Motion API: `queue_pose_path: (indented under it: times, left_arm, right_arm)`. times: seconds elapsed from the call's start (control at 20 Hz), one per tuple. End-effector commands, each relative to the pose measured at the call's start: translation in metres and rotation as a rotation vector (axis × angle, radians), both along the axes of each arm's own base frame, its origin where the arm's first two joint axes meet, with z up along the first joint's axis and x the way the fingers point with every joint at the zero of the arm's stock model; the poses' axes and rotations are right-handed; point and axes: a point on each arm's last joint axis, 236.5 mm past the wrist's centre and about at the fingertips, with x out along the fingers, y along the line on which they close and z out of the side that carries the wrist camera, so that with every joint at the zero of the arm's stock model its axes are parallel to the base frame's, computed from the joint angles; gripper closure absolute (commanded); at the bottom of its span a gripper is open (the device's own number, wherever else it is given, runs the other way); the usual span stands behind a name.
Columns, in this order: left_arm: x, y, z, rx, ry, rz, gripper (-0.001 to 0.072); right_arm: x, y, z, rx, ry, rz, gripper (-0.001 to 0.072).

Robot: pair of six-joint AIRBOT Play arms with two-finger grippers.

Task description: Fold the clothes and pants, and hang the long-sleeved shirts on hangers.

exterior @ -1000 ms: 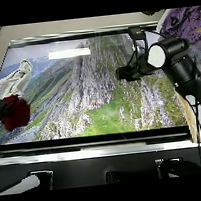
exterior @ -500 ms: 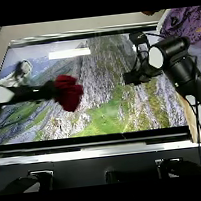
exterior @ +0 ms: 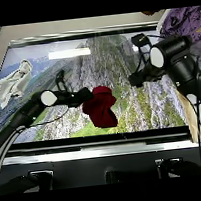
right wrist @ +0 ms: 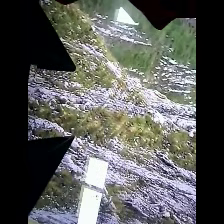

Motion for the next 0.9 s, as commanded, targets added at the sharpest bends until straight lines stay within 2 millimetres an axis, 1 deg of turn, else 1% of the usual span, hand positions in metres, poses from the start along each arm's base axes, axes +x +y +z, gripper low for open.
queue_pose_path:
  times: [0.0, 0.05, 0.1, 0.15, 0.2, 0.25, 0.35, 0.4, 0.45, 0.55, 0.6, 0.75, 0.85]
  left_arm:
    - [0.029, 0.052, 0.040, -0.014, -0.106, 0.097, 0.0156]
    - [0.036, 0.071, 0.052, -0.021, -0.130, 0.141, 0.0156]
    - [0.043, 0.089, 0.061, -0.022, -0.153, 0.180, 0.0156]
    - [0.047, 0.104, 0.067, -0.020, -0.167, 0.207, 0.0156]
    - [0.051, 0.116, 0.068, -0.019, -0.167, 0.233, 0.0156]
    - [0.052, 0.123, 0.066, -0.015, -0.157, 0.246, 0.0156]
    - [0.054, 0.133, 0.061, -0.008, -0.141, 0.264, 0.0156]
    - [0.055, 0.137, 0.058, 0.001, -0.140, 0.268, 0.0156]
    - [0.056, 0.139, 0.055, 0.013, -0.139, 0.270, 0.0156]
    - [0.058, 0.142, 0.050, 0.019, -0.129, 0.275, 0.0156]
    - [0.058, 0.144, 0.048, 0.020, -0.124, 0.278, 0.0156]
    - [0.060, 0.146, 0.042, 0.024, -0.111, 0.284, 0.0156]
    - [0.061, 0.146, 0.038, 0.027, -0.104, 0.283, 0.0156]
  right_arm:
    - [0.031, -0.028, 0.002, 0.157, -0.073, -0.192, 0.0233]
    - [0.039, -0.032, -0.007, 0.267, -0.051, -0.251, 0.0233]
    - [0.045, -0.029, -0.019, 0.416, 0.000, -0.302, 0.0233]
    - [0.050, -0.020, -0.031, 0.554, 0.060, -0.325, 0.0232]
    - [0.054, -0.009, -0.045, 0.673, 0.126, -0.318, 0.0232]
    - [0.056, 0.002, -0.058, 0.747, 0.185, -0.298, 0.0231]
    - [0.049, 0.023, -0.089, 0.808, 0.313, -0.220, 0.0231]
    - [0.041, 0.035, -0.107, 0.818, 0.366, -0.159, 0.0231]
    - [0.028, 0.047, -0.125, 0.816, 0.429, -0.113, 0.0232]
    - [0.002, 0.065, -0.158, 0.812, 0.534, -0.095, 0.0233]
    - [-0.011, 0.073, -0.169, 0.813, 0.568, -0.082, 0.0233]
    - [-0.059, 0.095, -0.192, 0.809, 0.708, -0.047, 0.0234]
    - [-0.082, 0.108, -0.199, 0.809, 0.764, -0.020, 0.0234]
